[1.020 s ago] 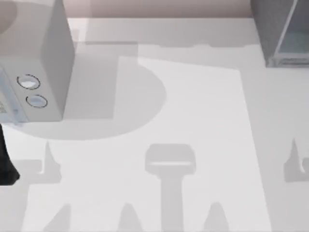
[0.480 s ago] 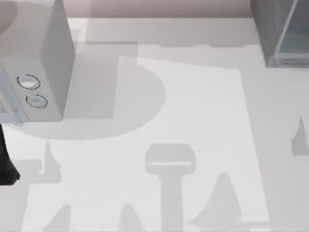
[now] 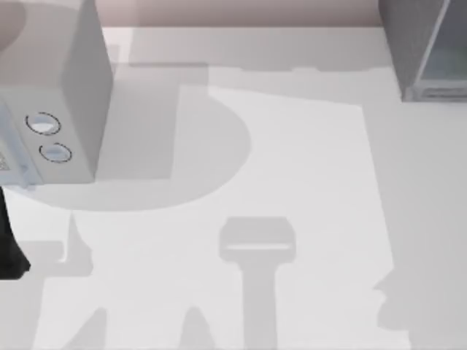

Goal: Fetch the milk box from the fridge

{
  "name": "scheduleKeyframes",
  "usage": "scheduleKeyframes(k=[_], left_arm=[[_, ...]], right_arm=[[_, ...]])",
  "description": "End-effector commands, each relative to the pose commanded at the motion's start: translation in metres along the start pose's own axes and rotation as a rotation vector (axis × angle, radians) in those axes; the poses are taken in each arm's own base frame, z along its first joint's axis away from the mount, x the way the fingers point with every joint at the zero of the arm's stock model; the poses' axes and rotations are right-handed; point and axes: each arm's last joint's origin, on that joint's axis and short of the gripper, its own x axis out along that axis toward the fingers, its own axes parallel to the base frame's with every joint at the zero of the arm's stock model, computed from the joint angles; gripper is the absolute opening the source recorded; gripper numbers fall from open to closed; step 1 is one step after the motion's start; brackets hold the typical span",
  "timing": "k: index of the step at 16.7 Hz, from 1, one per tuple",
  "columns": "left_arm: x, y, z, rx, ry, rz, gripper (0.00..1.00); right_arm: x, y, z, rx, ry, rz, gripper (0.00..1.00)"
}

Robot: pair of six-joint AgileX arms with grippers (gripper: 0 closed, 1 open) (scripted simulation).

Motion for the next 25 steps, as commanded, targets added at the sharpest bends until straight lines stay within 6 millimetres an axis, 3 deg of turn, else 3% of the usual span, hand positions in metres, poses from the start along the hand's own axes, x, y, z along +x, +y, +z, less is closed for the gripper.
scheduleKeyframes(k=[6,12,14,17,21,25], left_arm=[[0.000,0.000,0.000,0.000,0.000,0.000,1.00],[0.000,0.000,0.000,0.000,0.000,0.000,1.00],[0.000,0.000,0.000,0.000,0.000,0.000,1.00],[0.000,0.000,0.000,0.000,0.000,0.000,1.00],[0.000,0.000,0.000,0.000,0.000,0.000,1.00],[0.000,0.000,0.000,0.000,0.000,0.000,1.00]], right_arm=[[0.007,-0.021,-0.020,-0.014,-0.031,0.002,1.00],[0.007,-0.021,-0.021,-0.013,-0.029,0.004,1.00],[0.016,-0.023,-0.023,-0.008,-0.021,-0.002,1.00],[0.049,-0.030,-0.027,-0.001,-0.003,-0.013,1.00],[0.126,-0.033,-0.020,-0.011,-0.023,-0.016,1.00],[0.190,-0.016,-0.013,-0.015,-0.029,-0.011,1.00]])
